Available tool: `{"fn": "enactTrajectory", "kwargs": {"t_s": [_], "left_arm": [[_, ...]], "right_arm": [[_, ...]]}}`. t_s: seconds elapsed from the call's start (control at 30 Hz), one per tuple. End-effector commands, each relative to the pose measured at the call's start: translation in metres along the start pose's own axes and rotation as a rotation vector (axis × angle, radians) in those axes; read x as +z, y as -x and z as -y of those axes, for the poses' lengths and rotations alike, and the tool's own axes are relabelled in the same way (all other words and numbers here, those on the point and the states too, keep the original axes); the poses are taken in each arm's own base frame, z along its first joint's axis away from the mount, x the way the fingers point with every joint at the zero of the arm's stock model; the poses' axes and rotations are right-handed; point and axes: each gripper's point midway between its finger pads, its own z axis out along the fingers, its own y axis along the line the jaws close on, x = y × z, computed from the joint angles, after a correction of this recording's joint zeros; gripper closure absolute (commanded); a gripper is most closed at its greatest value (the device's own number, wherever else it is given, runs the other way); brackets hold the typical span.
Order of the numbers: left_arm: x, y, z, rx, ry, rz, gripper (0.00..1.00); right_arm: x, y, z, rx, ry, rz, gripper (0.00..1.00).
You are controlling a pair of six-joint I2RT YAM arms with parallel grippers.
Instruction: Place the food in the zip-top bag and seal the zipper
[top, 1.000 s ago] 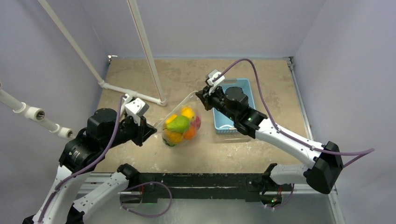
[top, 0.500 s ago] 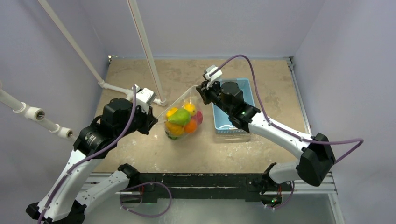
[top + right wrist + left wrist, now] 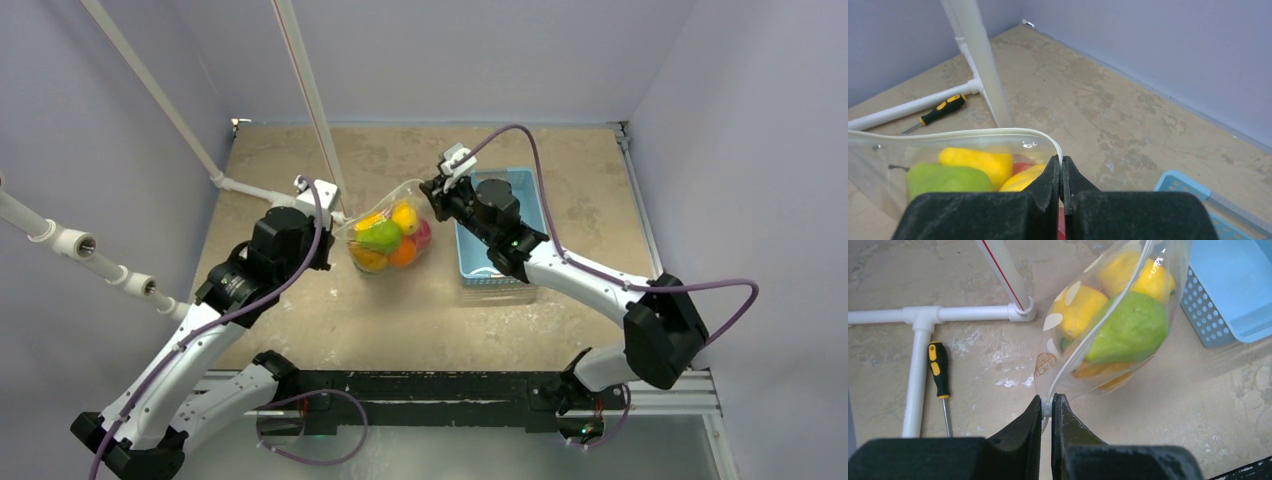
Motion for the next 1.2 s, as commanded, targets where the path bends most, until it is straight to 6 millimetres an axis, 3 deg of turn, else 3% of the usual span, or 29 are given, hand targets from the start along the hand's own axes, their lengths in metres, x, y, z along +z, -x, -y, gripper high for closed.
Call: {"fn": "enactTrajectory", "kwargs": {"t_s": [0.0,0.13,0.3,0.5,0.67,0.83,1.17], "left_arm": [[0.008,-0.005,0.018,-0.039,-0.082,0.026,1.0],[0.0,0.004,0.03,-0.064,-0.148,0.077,1.0],[0.003,-0.004,0.047,-0.078,-0.227,0.017,1.0],[0.004,-0.009,0.066,-0.121,-0.315,-0.035,1.0],[-0.001,-0.015,0.078,-0.17,-0.38,-0.067,0.86],[-0.012,-0.016,0.087,-0.196,-0.443,-0.064,0.75],[-0.033,-0.016,0.095,-0.252,-0.513,-0.057,0.68]], "right_arm": [[-0.021,0.003,-0.02,0.002,0.117,0.084,1.0],[-0.041,-0.019,-0.021,0.017,0.122,0.067,0.97],[-0.066,-0.028,-0.028,0.075,0.157,0.046,0.7],[-0.087,-0.01,-0.031,0.103,0.177,0.068,0.48],[-0.098,0.0,-0.041,0.13,0.23,0.055,0.34],[-0.111,0.025,-0.042,0.146,0.24,0.097,0.26],[-0.126,0.064,-0.037,0.16,0.223,0.145,0.19]]}}
